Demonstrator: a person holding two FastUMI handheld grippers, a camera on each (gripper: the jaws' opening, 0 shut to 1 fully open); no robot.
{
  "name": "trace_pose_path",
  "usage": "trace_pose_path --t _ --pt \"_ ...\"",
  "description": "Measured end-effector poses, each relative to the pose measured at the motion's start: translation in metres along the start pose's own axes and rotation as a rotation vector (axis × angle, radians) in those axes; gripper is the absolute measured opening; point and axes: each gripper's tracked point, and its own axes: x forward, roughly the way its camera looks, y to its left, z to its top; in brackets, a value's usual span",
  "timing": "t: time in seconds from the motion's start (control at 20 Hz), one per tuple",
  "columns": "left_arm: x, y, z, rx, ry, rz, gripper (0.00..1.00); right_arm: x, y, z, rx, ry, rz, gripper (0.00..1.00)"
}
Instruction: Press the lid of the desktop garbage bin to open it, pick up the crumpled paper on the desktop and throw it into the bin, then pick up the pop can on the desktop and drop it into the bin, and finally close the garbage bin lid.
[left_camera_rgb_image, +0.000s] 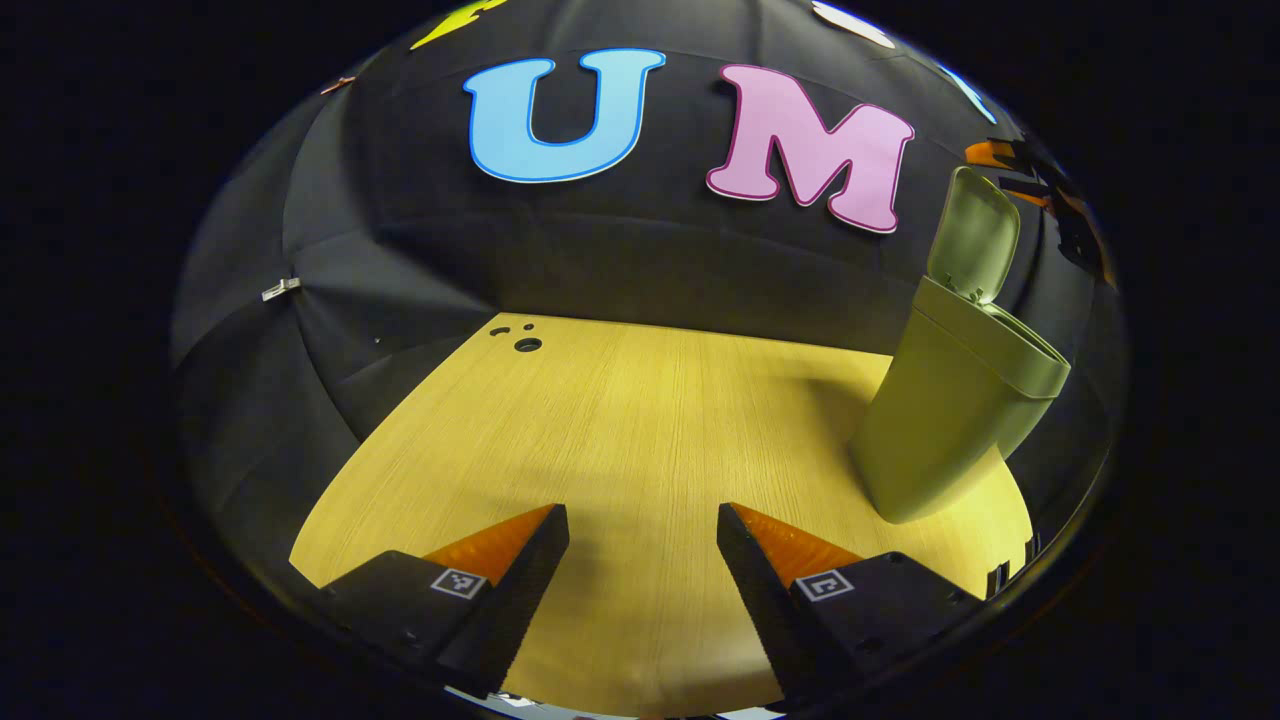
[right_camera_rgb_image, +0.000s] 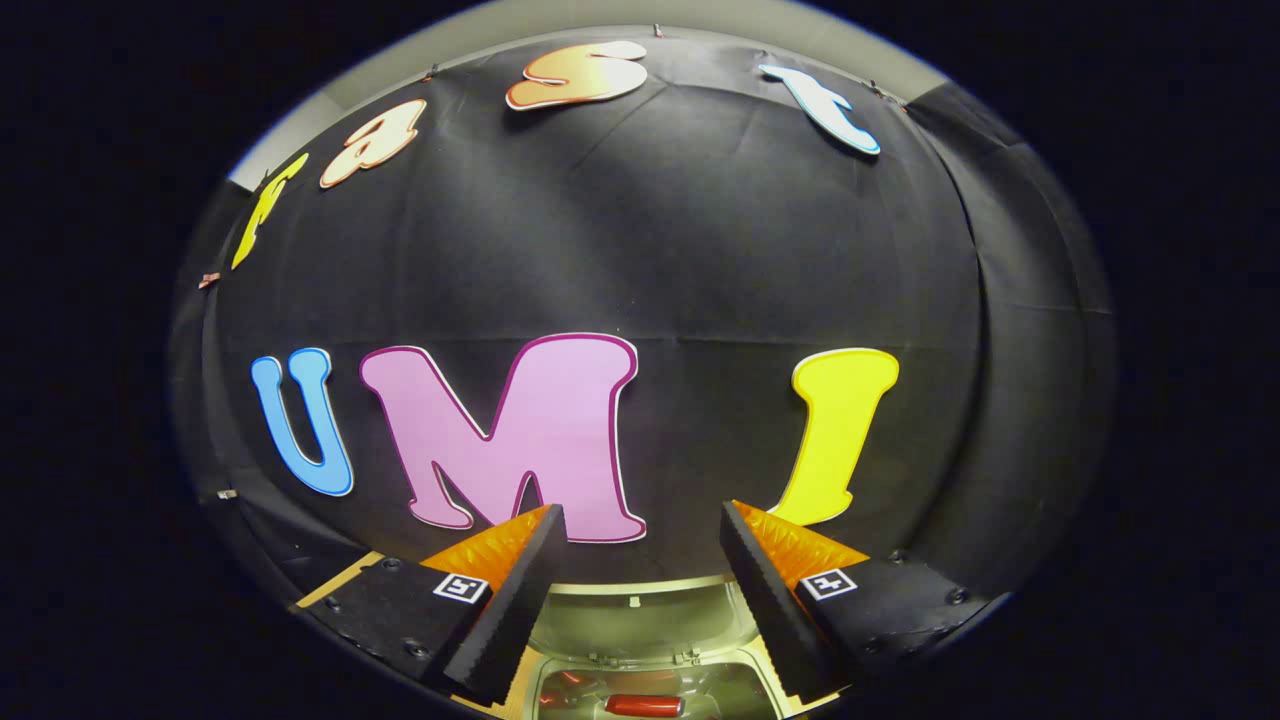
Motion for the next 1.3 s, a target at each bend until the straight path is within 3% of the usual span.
trace_pose_path --t 0.2,0.4,0.8,1.3 --pt "-0.003 -0.001 -0.001 -0.003 -0.004 0.009 0.96 0.009 0.003 -0.014 0.04 0.049 0.005 0.96" --pt "-0.007 0.003 -0.001 -0.003 -0.011 0.012 0.96 0.005 0.003 -0.023 -0.041 0.073 -0.009 0.96" --pt "-0.018 0.006 -0.015 0.001 -0.008 -0.018 0.96 -0.042 0.0 -0.04 -0.126 0.118 -0.022 0.97" --pt "-0.03 0.005 -0.041 0.033 0.023 -0.071 0.96 -0.106 0.0 -0.104 -0.194 0.208 -0.039 0.97"
